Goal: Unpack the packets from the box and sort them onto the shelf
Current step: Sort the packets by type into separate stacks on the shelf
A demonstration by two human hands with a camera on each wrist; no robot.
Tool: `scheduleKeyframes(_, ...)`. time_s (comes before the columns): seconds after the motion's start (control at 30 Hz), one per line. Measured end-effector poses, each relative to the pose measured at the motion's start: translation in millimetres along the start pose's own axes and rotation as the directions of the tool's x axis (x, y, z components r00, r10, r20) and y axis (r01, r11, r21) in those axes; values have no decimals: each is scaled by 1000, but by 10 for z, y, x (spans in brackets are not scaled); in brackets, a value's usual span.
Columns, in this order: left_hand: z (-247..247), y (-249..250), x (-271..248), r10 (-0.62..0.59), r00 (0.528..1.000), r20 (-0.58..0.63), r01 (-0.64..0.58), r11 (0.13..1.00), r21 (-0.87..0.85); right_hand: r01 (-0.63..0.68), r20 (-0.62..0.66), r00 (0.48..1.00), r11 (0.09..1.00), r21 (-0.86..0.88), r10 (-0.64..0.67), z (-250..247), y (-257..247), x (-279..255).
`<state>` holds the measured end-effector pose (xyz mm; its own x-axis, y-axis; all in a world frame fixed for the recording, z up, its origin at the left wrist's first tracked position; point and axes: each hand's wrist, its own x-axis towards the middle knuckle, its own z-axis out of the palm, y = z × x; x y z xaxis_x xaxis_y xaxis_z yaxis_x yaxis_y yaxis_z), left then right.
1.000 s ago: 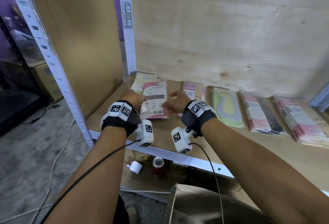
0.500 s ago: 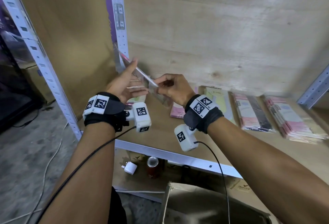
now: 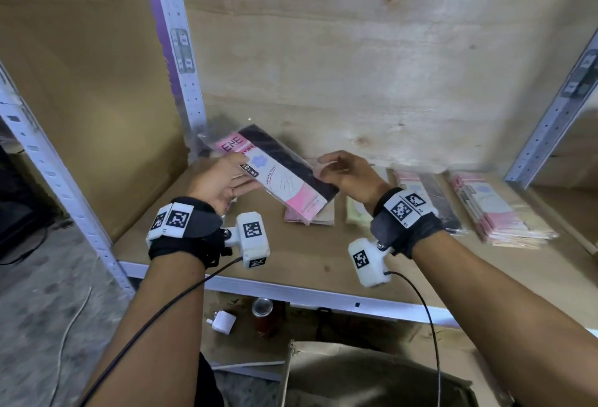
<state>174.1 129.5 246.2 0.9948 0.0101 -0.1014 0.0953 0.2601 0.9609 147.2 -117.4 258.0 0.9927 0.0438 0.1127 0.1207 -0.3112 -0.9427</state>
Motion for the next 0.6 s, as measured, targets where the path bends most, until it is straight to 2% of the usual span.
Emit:
scheduleKeyframes(0.1, 171, -92, 9, -42, 994, 105, 38, 998, 42, -167, 205, 970, 973, 161, 132, -232, 173, -157)
scheduleKeyframes(0.17, 310, -174, 14, -76, 988, 132, 65, 995, 79, -210, 250, 954, 965, 158, 166, -393, 281, -267)
scheduleKeyframes(0.23, 449, -245, 30, -66, 989, 131, 55, 994, 90, -209, 247, 954, 967, 148, 168, -543, 379, -360)
scheduleKeyframes(0.37, 692, -327, 76, 69, 997, 23, -69, 997, 20, -199, 232, 957, 977, 79, 176, -837, 519, -544)
scheduleKeyframes(0.43, 798, -368, 87, 110, 994, 5, -110, 994, 1, -182, 208, 963, 983, 38, 171, -978, 542, -589)
scheduleKeyframes(0.53, 984, -461, 95, 114, 992, 53, -115, 993, 31, -162, 147, 976, 987, 6, 159, -1208, 568, -661)
scheduleKeyframes(0.6, 1113, -507, 131, 111, 993, 27, -112, 992, 52, -157, 122, 980, 988, -6, 157, -1378, 599, -711)
